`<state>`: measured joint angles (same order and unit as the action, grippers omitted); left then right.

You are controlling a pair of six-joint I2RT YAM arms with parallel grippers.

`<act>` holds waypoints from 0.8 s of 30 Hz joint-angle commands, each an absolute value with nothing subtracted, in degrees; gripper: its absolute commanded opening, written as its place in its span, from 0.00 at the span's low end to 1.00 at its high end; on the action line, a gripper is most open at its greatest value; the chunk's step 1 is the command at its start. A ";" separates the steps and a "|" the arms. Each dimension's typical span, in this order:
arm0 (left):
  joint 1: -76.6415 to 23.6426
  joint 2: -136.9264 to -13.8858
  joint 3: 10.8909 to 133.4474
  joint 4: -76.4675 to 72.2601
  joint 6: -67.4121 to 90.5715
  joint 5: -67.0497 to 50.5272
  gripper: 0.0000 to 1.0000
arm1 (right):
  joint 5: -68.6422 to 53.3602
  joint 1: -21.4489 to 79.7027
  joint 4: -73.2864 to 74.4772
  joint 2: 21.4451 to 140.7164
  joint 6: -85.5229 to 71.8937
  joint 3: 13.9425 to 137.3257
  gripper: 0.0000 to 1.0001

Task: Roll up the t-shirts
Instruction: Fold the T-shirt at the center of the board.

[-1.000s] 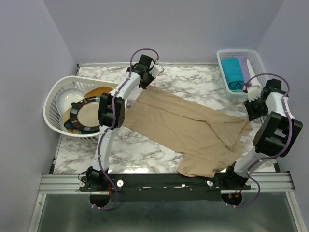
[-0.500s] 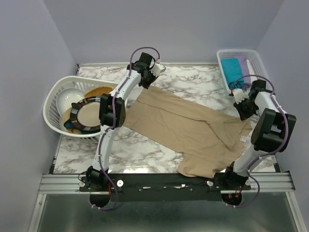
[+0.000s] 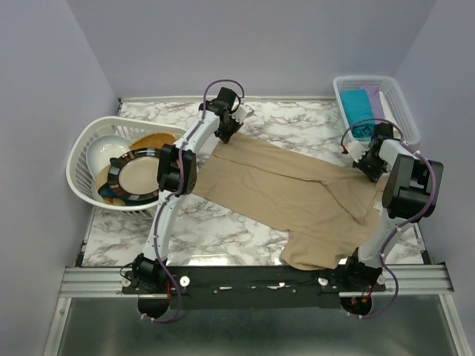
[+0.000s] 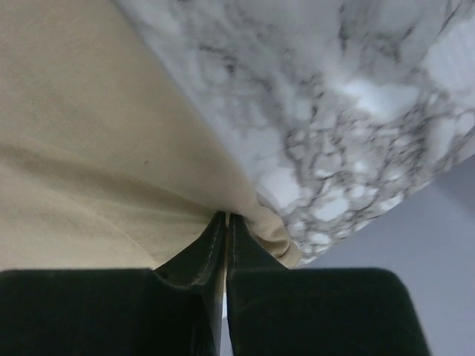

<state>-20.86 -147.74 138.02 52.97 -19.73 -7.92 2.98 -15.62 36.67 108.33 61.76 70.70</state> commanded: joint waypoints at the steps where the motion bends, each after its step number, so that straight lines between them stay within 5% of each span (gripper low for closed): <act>1: -21.01 -152.22 140.53 54.06 -18.46 -3.78 0.00 | 7.47 -15.91 29.80 115.30 64.34 75.40 0.11; 9: -20.66 -151.00 141.16 50.98 -17.84 -2.37 0.00 | 6.42 -15.21 30.94 118.57 62.58 81.83 0.11; 15: -20.74 -143.46 140.03 50.01 -14.51 -4.92 0.01 | 3.43 -14.24 36.73 109.72 57.67 80.69 0.17; 24: -20.83 -127.18 125.96 50.36 -10.20 -8.78 0.32 | -16.16 -13.89 50.98 97.74 55.98 77.18 0.45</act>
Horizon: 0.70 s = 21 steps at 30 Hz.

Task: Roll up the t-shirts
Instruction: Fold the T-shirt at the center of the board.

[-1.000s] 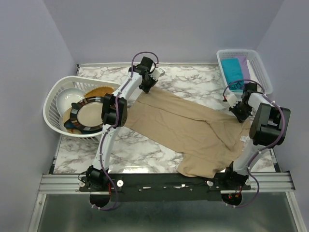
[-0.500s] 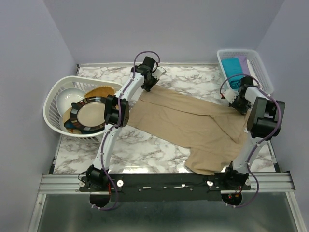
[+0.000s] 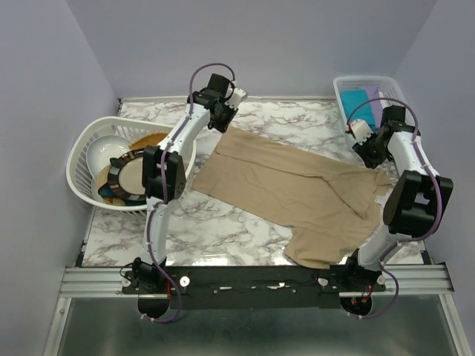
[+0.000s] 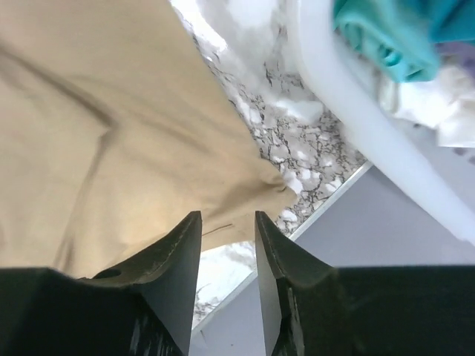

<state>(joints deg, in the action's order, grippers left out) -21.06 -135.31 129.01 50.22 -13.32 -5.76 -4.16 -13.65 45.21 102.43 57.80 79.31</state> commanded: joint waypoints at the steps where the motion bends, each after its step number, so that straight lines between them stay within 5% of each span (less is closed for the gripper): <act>1: -20.83 -126.48 125.08 50.54 -9.93 -9.40 0.34 | -16.61 -13.80 51.15 98.43 56.07 76.99 0.45; 21: -20.74 -119.27 114.44 53.26 -10.19 -14.59 0.45 | -19.25 -9.49 56.42 114.25 60.38 88.77 0.49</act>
<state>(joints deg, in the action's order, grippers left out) -20.86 -122.58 116.03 52.07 -9.63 -13.74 -17.87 -10.41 53.93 111.77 58.85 86.48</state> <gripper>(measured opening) 0.444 0.487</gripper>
